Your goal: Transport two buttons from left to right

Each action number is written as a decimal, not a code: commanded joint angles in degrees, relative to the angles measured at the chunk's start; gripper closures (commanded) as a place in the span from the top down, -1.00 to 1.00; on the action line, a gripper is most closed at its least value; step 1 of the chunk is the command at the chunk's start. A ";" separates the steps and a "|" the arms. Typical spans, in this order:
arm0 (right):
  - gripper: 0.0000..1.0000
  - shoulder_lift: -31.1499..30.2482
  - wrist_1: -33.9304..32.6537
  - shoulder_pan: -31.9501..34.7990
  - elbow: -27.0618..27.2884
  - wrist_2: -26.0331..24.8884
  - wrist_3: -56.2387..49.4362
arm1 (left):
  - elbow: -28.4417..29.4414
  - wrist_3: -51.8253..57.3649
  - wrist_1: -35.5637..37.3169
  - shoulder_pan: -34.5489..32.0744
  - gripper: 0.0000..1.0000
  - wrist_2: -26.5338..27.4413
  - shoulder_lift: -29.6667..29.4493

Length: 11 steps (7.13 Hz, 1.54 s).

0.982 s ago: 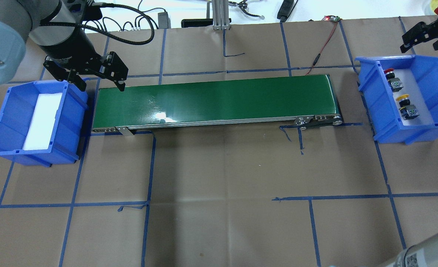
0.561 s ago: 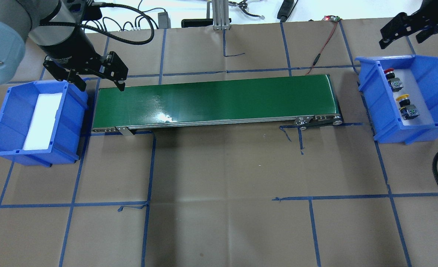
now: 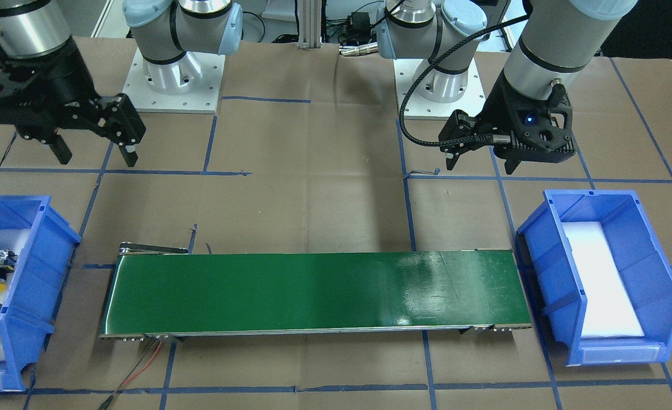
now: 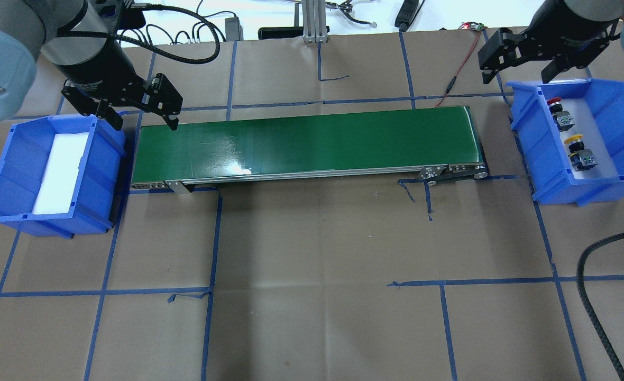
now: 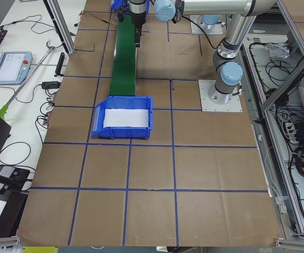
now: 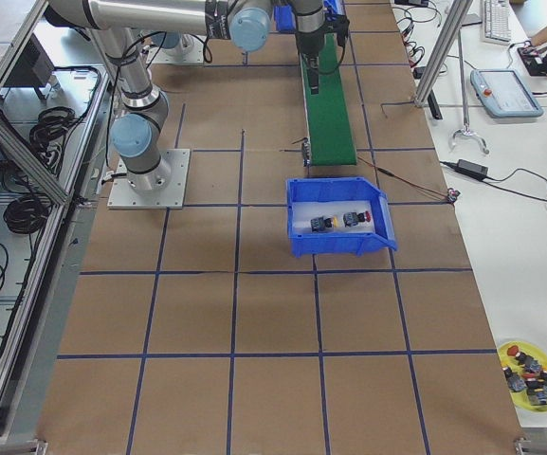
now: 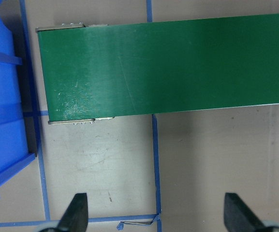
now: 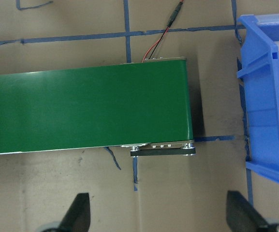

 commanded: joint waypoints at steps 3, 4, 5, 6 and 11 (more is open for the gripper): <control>1.00 -3.65 2.36 2.16 2.88 0.03 3.38 | 0.00 0.00 0.00 0.01 0.99 0.00 0.01; 1.00 -3.04 2.62 2.16 2.53 0.12 3.38 | 0.00 0.00 0.00 0.01 0.99 0.00 0.01; 1.00 -2.25 2.54 2.25 2.26 0.21 3.38 | 0.00 0.00 0.00 0.01 0.99 0.00 -0.08; 1.00 -1.20 2.80 2.25 0.96 0.21 3.38 | 0.00 0.00 0.00 0.01 0.99 0.00 0.01; 1.00 -0.22 3.94 2.25 -0.29 0.21 3.38 | 0.00 0.00 0.00 0.01 0.99 0.00 0.01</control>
